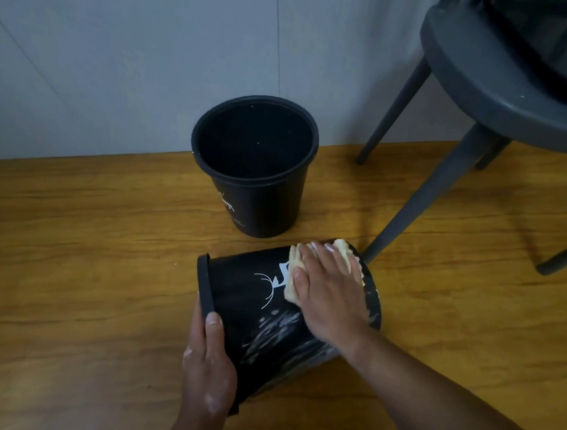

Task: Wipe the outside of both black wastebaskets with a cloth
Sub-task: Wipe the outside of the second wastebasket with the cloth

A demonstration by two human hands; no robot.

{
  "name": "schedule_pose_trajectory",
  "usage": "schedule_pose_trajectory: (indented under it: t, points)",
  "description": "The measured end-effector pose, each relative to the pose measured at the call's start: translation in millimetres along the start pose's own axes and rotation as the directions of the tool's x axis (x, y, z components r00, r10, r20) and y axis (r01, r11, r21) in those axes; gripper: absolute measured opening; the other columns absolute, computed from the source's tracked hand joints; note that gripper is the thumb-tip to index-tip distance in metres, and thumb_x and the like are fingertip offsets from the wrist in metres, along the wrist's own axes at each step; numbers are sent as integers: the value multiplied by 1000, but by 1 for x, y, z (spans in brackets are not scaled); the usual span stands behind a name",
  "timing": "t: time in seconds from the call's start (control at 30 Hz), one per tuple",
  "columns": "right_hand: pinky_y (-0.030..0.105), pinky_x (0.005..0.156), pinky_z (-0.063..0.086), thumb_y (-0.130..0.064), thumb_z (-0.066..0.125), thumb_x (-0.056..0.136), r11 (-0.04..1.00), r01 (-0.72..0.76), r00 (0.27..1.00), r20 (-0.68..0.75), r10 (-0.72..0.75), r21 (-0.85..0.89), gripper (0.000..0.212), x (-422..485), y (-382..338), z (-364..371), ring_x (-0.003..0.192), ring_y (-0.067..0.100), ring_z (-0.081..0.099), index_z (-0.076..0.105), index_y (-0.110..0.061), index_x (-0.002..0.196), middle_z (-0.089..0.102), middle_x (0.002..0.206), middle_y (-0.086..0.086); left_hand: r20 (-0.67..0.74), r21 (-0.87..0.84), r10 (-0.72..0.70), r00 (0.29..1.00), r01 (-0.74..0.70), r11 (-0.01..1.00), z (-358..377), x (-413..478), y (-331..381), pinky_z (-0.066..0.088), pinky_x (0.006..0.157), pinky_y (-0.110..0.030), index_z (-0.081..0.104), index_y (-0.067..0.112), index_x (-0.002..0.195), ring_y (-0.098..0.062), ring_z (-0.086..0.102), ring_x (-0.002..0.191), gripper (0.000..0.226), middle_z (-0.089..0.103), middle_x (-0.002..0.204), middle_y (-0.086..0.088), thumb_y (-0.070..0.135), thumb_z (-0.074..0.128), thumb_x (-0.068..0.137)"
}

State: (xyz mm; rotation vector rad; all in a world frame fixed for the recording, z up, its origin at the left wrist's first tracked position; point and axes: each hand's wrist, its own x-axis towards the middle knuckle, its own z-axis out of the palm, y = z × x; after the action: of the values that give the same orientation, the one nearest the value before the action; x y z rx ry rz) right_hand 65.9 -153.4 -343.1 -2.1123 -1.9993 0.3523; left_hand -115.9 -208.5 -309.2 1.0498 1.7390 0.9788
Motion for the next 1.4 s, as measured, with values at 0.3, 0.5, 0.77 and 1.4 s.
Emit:
schedule_pose_trajectory:
  t: [0.3, 0.5, 0.77, 1.4]
  points:
    - [45, 126, 1, -51, 25, 109, 920, 391, 916, 91, -390, 1, 58, -44, -53, 13, 155, 18, 11, 15, -29, 161, 20, 168, -3, -9, -24, -49, 999, 49, 999, -1, 8, -8, 51, 76, -29, 54, 35, 134, -12, 67, 93, 40, 71, 107, 1, 44, 28, 105]
    - [38, 123, -7, -58, 6, 105, 992, 119, 988, 104, -115, -37, 60, -13, -4, -1, 155, 10, 5, 9, -36, 161, 12, 169, -10, -6, -46, -77, 997, 77, 996, -1, 8, -9, 45, 75, -20, 40, 29, 151, -11, 61, 100, 50, 62, 121, -1, 46, 31, 105]
    - [50, 124, 2, -50, 3, 103, 996, -74, 985, 155, 80, -41, 61, 23, -12, -3, 153, 19, 13, 28, -33, 156, 26, 165, -4, -8, -65, -56, 998, 55, 996, 3, -5, 2, 35, 75, -11, 30, 40, 149, -2, 56, 104, 45, 52, 108, 21, 44, 25, 105]
    - [48, 125, 14, -54, 14, 107, 986, 166, 985, 61, -164, -35, 57, -31, 13, 5, 154, 12, 13, 16, -36, 161, 21, 167, -9, -13, -27, -19, 1000, 18, 999, -3, 9, -1, 54, 78, -30, 57, 38, 128, -7, 65, 93, 36, 69, 103, 7, 43, 30, 105]
